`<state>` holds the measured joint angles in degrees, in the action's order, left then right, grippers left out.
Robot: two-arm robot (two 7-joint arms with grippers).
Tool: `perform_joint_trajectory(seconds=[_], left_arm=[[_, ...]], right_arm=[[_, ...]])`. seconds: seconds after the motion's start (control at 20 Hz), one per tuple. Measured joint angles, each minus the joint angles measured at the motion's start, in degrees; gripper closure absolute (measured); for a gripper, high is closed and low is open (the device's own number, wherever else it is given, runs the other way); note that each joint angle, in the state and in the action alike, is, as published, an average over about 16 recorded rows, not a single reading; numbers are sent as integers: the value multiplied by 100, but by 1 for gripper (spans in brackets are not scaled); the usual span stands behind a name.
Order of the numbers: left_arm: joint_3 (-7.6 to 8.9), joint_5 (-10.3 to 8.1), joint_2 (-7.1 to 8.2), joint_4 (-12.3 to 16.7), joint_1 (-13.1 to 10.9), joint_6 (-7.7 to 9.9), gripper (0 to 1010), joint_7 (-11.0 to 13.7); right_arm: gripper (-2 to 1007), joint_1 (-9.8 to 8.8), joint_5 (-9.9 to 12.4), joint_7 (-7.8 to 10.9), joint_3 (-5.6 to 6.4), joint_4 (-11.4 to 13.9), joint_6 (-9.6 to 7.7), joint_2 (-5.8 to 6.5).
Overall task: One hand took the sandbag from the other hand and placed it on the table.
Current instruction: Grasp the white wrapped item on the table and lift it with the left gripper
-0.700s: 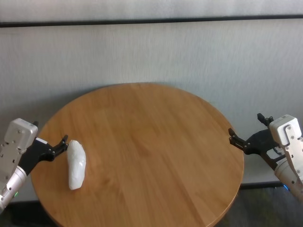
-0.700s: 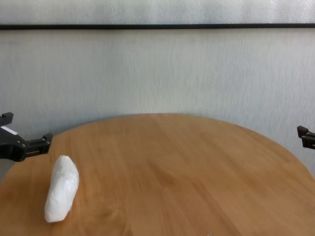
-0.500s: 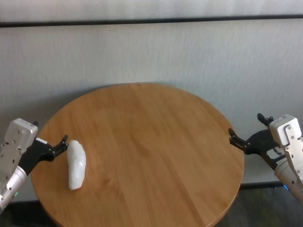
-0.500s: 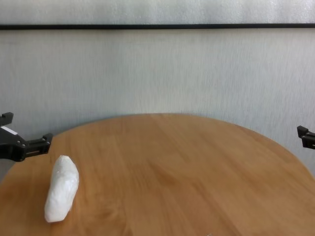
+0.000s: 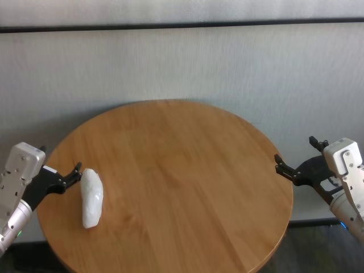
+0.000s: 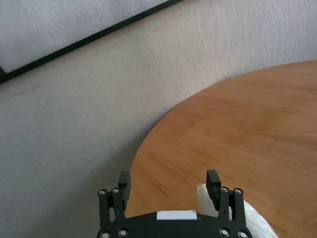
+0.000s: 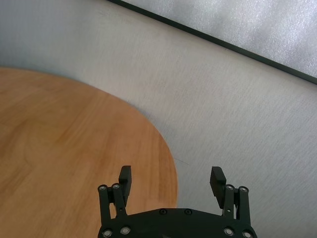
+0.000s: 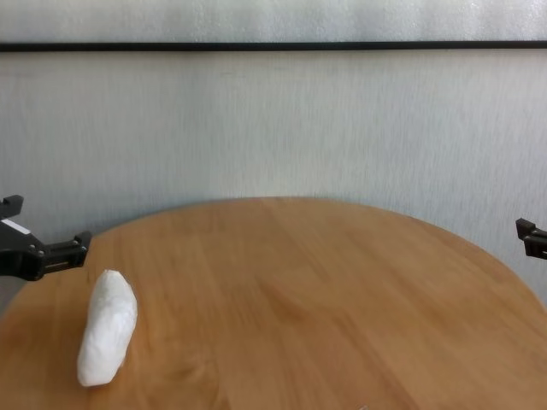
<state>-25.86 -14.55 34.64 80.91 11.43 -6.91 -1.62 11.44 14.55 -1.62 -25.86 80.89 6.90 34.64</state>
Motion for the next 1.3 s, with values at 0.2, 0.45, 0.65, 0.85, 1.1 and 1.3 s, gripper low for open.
perform_joint_trajectory(seconds=[0.2, 0.45, 0.65, 0.85, 1.1, 1.3], left_arm=[[0, 0, 0, 0, 0, 0, 9, 0], [0, 0, 0, 0, 0, 0, 9, 0], [0, 0, 0, 0, 0, 0, 9, 0], [0, 0, 0, 0, 0, 0, 8, 0], [0, 0, 0, 0, 0, 0, 8, 0], [0, 0, 0, 0, 0, 0, 8, 2]], right_arm=[[4, 0, 0, 0, 0, 0, 0, 0], [4, 0, 0, 0, 0, 0, 0, 0], [4, 0, 0, 0, 0, 0, 0, 0], [4, 0, 0, 0, 0, 0, 0, 0], [4, 0, 0, 0, 0, 0, 0, 0], [4, 0, 0, 0, 0, 0, 0, 0]])
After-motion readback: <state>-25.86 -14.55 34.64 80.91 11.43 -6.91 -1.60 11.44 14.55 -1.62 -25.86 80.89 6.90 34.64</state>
